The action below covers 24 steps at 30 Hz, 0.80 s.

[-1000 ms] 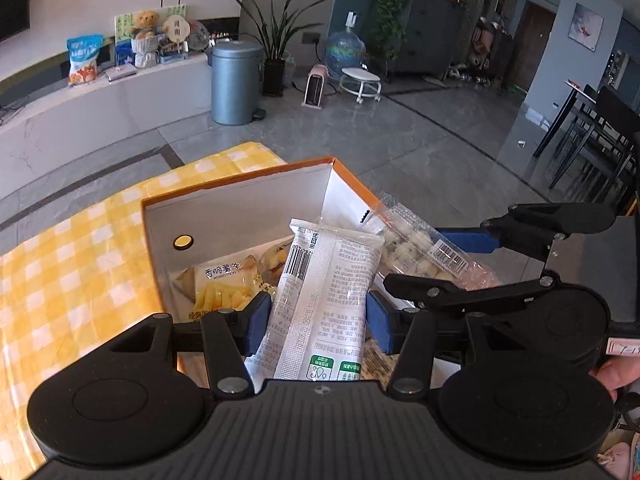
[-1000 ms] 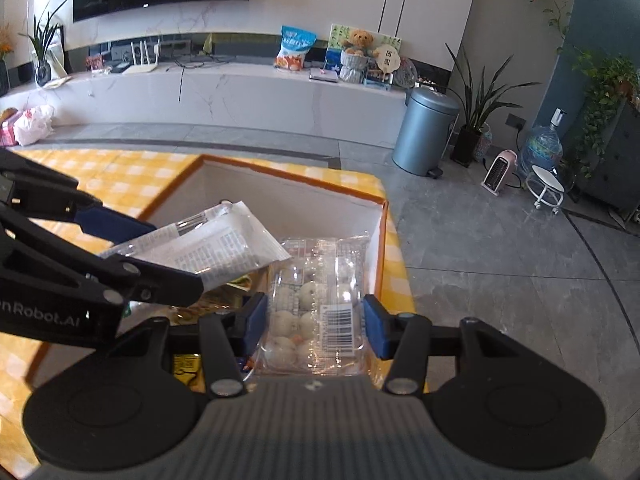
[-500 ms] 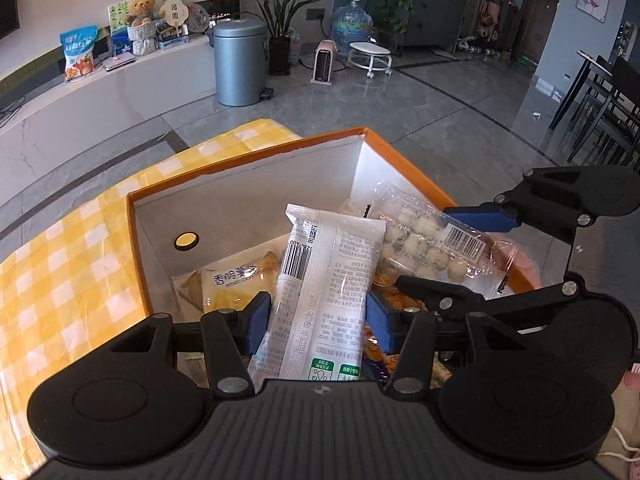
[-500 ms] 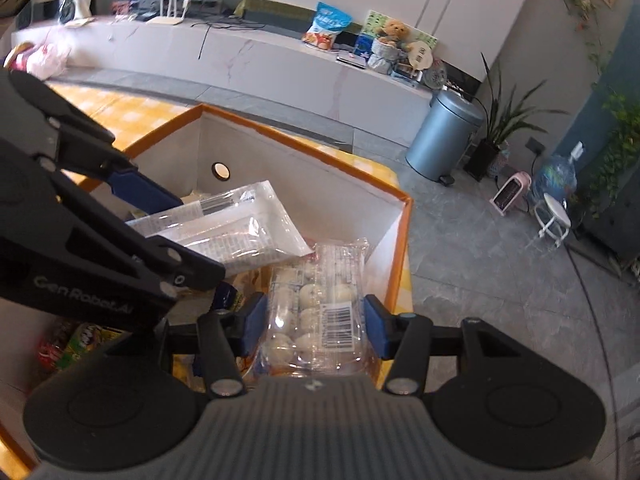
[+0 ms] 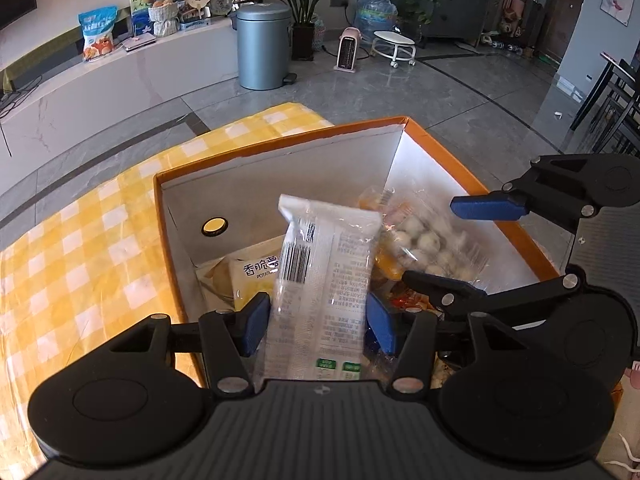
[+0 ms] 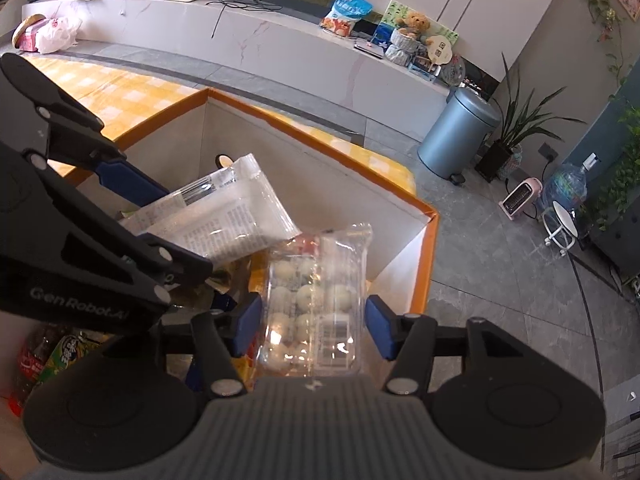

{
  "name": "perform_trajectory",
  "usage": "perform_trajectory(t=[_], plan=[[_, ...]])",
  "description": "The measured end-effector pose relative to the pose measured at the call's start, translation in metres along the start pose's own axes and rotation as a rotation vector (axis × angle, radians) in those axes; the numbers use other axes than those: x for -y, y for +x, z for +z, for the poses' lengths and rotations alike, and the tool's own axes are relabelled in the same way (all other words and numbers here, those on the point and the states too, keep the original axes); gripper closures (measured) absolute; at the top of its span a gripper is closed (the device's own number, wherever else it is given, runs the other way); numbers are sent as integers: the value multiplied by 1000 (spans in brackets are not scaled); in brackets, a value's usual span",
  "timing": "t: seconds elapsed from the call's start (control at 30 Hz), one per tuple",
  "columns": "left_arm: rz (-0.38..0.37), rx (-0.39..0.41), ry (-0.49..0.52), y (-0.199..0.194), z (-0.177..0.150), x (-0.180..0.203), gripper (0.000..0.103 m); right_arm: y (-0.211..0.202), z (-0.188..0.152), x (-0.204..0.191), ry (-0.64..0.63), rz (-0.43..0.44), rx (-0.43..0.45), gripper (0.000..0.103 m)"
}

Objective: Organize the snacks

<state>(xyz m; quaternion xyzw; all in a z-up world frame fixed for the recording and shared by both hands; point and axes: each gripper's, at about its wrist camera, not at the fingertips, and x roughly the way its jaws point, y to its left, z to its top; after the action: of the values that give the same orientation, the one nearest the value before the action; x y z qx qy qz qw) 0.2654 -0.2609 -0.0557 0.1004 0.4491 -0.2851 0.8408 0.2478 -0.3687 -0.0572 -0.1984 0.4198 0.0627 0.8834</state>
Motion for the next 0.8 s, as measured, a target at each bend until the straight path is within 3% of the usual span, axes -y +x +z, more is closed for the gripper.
perform_trajectory(t=[0.17, 0.23, 0.6, 0.8], plan=[[-33, 21, -19, -12, 4, -2, 22, -7, 3, -2, -25, -28, -1, 38], [-35, 30, -19, -19, 5, -2, 20, -12, 4, 0, -17, -25, -1, 37], [-28, 149, 5, -89, 5, 11, 18, -71, 19, -3, -6, -37, 41, 30], [16, 248, 33, -142, -15, 21, 18, -128, 17, -14, 32, -37, 138, 30]])
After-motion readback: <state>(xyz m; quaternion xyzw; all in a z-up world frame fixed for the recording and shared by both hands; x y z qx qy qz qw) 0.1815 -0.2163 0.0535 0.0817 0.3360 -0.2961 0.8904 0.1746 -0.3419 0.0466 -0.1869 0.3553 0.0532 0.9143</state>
